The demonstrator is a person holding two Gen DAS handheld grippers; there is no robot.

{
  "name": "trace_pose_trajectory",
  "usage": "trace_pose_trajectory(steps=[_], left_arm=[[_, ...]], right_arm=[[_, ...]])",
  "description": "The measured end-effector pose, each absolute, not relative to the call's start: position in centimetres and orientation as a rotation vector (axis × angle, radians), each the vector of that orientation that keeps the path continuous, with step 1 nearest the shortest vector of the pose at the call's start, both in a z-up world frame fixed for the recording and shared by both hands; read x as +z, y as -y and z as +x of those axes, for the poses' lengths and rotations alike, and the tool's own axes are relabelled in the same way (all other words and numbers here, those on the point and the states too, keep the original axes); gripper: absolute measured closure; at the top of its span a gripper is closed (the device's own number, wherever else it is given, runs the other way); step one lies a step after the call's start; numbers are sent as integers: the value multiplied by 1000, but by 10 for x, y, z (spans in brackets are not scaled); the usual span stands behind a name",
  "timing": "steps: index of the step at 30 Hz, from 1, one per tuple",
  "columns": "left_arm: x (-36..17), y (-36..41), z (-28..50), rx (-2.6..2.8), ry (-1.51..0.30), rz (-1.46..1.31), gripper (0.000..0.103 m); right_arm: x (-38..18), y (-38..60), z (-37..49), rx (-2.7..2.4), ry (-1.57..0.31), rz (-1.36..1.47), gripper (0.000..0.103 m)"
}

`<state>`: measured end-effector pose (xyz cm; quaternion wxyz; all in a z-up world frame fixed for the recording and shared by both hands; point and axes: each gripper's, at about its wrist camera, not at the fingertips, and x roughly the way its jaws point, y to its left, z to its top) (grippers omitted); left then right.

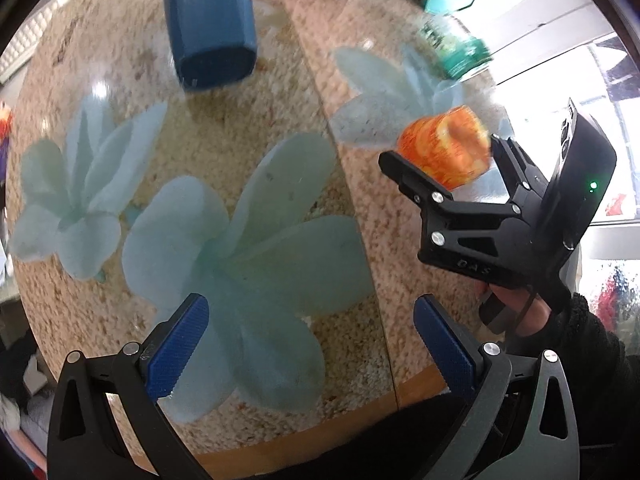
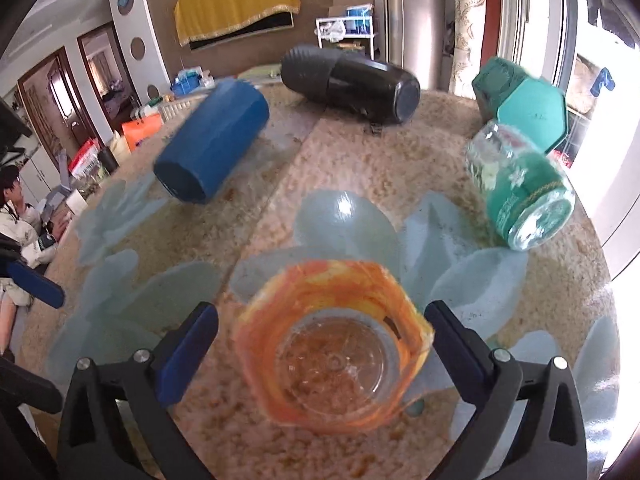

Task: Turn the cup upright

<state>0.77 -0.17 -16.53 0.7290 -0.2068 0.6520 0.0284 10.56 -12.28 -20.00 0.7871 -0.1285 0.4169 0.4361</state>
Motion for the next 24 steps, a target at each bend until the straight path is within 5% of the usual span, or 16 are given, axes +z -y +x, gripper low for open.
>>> trace_pose_trajectory(steps=[12, 24], left_arm=[[-110, -2, 20, 54, -1281, -358, 0], [-55, 22, 35, -28, -1102, -218, 0]], right_arm=[[-109, 163, 104, 841, -882, -216, 0], [-72, 200, 110, 470, -1222, -136, 0]])
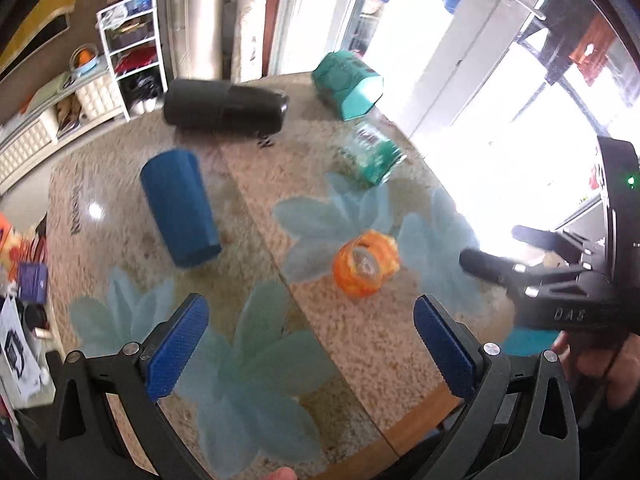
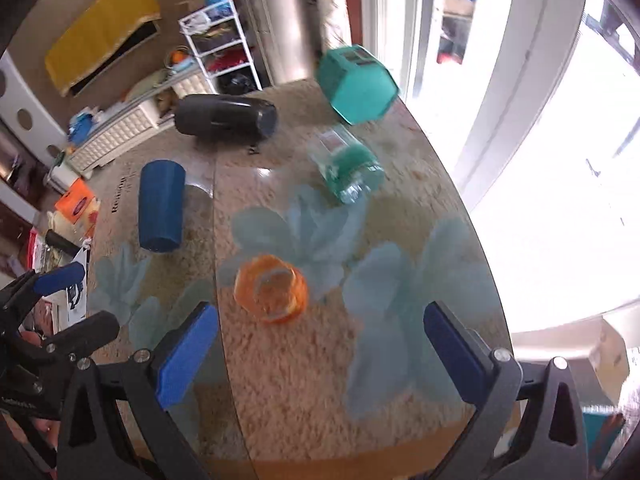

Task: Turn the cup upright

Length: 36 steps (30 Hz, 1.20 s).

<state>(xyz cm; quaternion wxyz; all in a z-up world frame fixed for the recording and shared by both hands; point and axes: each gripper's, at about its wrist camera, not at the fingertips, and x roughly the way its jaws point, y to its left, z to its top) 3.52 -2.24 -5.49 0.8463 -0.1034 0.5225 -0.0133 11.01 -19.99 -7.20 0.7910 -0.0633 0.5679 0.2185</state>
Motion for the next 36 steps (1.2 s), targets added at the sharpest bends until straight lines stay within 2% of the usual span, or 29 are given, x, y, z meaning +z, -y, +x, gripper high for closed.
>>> trace_pose_trajectory(steps=[13, 36], left_arm=[[-48, 35, 35, -85, -1095, -161, 0], [-52, 32, 28, -72, -1116, -165, 0]], right_arm=[[-52, 203, 78, 364, -1237, -133, 0], [-52, 201, 73, 347, -1256, -114, 0]])
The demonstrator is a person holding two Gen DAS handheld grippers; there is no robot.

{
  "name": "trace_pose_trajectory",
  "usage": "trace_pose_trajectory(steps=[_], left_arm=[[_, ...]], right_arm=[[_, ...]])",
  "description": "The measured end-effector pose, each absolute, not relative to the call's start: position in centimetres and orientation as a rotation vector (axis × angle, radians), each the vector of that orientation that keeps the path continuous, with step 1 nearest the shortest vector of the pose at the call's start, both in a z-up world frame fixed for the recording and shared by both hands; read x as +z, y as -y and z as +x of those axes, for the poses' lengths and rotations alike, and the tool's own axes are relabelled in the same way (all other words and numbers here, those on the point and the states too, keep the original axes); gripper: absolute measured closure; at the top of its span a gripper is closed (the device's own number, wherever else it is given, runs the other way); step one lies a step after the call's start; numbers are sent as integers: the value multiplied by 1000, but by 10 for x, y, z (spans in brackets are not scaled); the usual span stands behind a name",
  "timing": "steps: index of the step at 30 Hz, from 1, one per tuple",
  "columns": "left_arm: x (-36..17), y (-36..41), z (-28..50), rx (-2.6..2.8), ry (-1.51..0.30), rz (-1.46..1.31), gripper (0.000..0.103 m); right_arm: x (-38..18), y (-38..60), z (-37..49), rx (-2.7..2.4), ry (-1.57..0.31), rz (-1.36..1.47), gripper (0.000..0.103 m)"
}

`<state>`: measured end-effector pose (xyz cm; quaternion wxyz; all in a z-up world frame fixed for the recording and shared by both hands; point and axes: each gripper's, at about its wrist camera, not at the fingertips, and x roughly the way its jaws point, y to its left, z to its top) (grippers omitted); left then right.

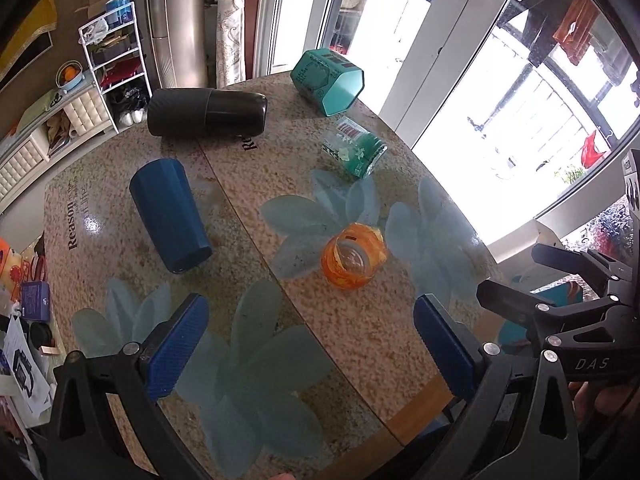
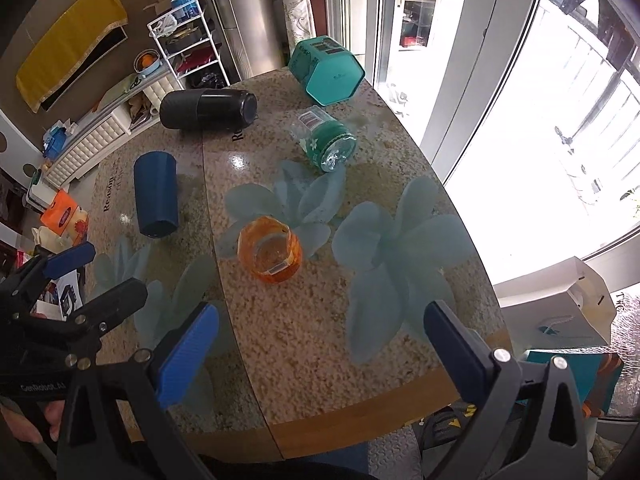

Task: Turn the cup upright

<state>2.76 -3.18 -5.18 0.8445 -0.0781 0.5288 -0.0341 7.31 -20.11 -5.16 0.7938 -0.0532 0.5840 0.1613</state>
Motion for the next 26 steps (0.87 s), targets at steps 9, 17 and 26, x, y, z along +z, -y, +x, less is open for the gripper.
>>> trace_pose_trajectory(steps=[9, 17, 26], left_arm=[[-49, 37, 24, -75, -1110, -154, 0], [-47, 40, 22, -75, -1105, -146, 0], [-42, 45, 18, -91, -1089, -145, 0]], right_arm=[[-51, 206, 70, 341, -1256, -102, 0], [-50, 209, 66, 338, -1253, -94, 0], [-50, 208, 63, 336, -1254, -102, 0]])
